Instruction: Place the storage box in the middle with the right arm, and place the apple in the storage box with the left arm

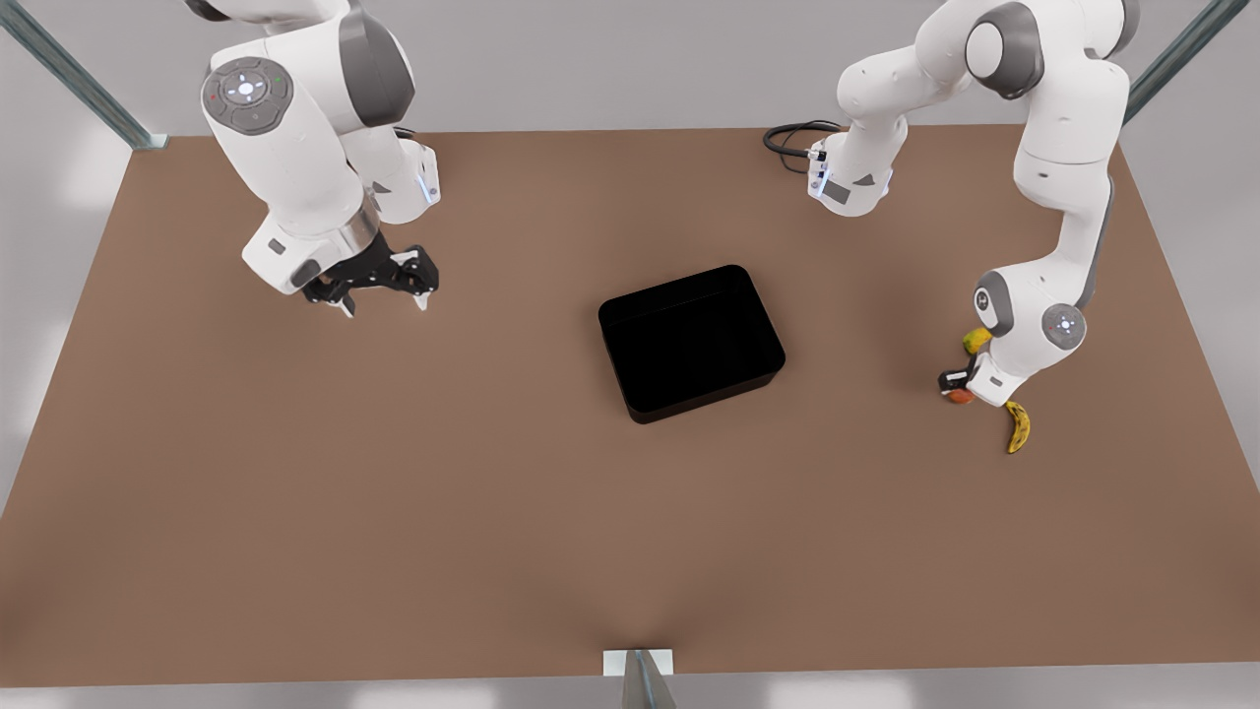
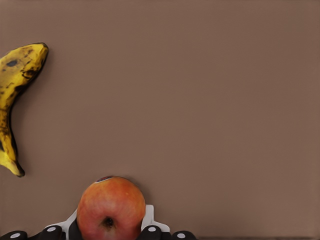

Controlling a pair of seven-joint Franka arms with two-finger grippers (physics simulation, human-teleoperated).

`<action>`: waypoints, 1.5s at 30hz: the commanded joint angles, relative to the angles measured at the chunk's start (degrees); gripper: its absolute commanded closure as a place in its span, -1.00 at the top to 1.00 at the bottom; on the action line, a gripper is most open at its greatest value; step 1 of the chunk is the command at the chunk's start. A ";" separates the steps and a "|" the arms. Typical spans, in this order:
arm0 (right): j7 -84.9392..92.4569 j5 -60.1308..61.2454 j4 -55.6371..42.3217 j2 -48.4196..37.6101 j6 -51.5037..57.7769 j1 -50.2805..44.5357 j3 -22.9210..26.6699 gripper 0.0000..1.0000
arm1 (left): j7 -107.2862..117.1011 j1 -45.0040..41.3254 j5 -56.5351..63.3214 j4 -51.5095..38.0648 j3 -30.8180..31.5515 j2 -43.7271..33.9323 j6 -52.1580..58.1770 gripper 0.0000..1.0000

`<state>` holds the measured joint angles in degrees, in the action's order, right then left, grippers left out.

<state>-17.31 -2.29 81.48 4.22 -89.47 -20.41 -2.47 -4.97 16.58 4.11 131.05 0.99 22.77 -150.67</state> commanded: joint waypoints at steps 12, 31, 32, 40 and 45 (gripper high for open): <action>0.18 0.09 0.00 0.09 -0.09 2.39 0.01 1.00 | 7.69 -0.15 -4.72 1.40 7.97 -10.28 8.64 0.25; 0.17 0.09 0.09 0.52 -0.09 2.39 0.01 1.00 | 46.72 -27.56 -17.56 -4.39 22.13 -18.55 17.43 0.26; 0.09 0.09 0.00 0.52 -0.18 2.39 0.01 1.00 | 48.21 -28.88 -17.56 -4.92 22.12 -18.28 17.43 0.26; 0.09 0.09 0.00 0.70 -0.18 2.56 0.01 1.00 | 49.88 -30.56 -16.94 -5.98 21.86 -16.79 17.17 1.00; 0.00 0.26 0.00 0.79 -0.09 2.65 -0.17 1.00 | 53.31 -25.11 -8.07 -12.56 20.98 -17.23 24.81 1.00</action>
<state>-17.39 -2.02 81.40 5.01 -89.56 -17.60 -2.63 47.75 -8.60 -7.24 116.52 19.71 5.24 -123.51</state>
